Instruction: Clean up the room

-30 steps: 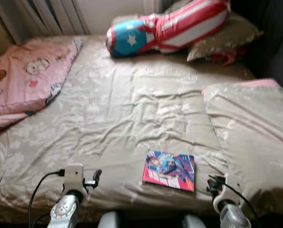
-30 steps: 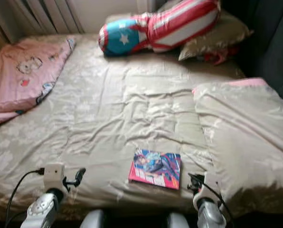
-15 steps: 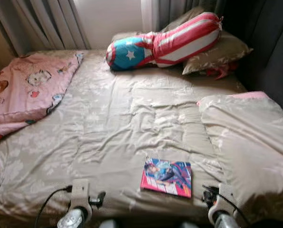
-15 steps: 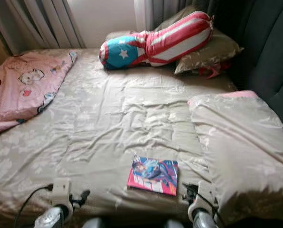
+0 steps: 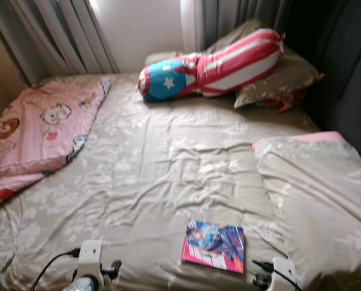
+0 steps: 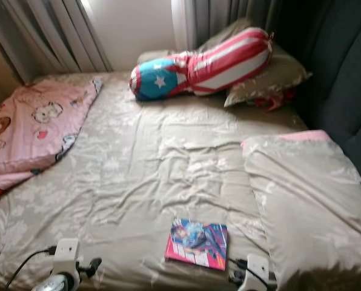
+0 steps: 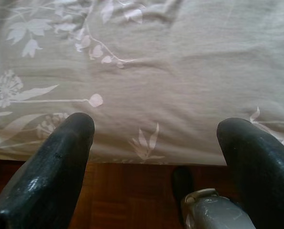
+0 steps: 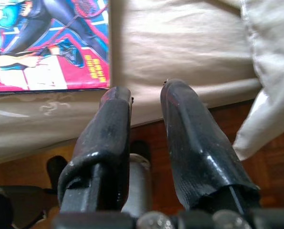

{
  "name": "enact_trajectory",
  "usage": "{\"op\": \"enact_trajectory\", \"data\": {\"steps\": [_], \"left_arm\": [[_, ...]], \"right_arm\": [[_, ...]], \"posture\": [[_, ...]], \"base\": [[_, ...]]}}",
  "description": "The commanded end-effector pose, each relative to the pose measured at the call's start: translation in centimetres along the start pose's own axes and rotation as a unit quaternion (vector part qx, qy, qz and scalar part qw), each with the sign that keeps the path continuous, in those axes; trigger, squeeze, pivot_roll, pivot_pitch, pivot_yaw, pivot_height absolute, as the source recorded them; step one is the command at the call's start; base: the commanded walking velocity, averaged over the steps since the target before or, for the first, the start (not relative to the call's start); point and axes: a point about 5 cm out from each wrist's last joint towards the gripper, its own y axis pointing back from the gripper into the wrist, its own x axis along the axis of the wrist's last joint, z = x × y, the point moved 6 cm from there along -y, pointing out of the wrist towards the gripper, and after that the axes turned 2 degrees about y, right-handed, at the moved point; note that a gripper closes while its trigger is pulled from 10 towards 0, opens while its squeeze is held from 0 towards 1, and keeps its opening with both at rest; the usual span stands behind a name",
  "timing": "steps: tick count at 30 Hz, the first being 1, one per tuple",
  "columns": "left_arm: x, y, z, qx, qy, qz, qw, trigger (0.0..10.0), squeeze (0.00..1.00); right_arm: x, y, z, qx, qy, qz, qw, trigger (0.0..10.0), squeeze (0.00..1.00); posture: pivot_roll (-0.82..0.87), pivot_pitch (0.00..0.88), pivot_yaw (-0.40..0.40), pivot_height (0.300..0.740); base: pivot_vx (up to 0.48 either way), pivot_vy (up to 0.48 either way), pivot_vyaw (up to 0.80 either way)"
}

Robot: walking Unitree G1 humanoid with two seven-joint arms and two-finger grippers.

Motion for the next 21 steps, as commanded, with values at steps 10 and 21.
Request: {"op": "enact_trajectory", "data": {"steps": [10, 21], "left_arm": [[-1.8, 0.1, 1.6, -0.005, -0.008, -0.030, 1.000, 10.0, 0.00], [-1.9, 0.0, 2.1, -0.003, -0.011, -0.035, 0.999, 10.0, 0.00]], "right_arm": [[-1.4, 0.2, -0.5, 0.017, 0.016, -0.026, 0.999, 10.0, 0.00], [-1.5, 0.1, -2.0, 0.037, 0.019, -0.039, 0.998, 10.0, 0.00]], "posture": [[-0.12, 0.000, 0.022, 0.740], [-0.12, 0.000, 0.013, 0.740]], "base": [[0.000, 0.000, 0.16], [0.000, 0.000, 0.58]]}}
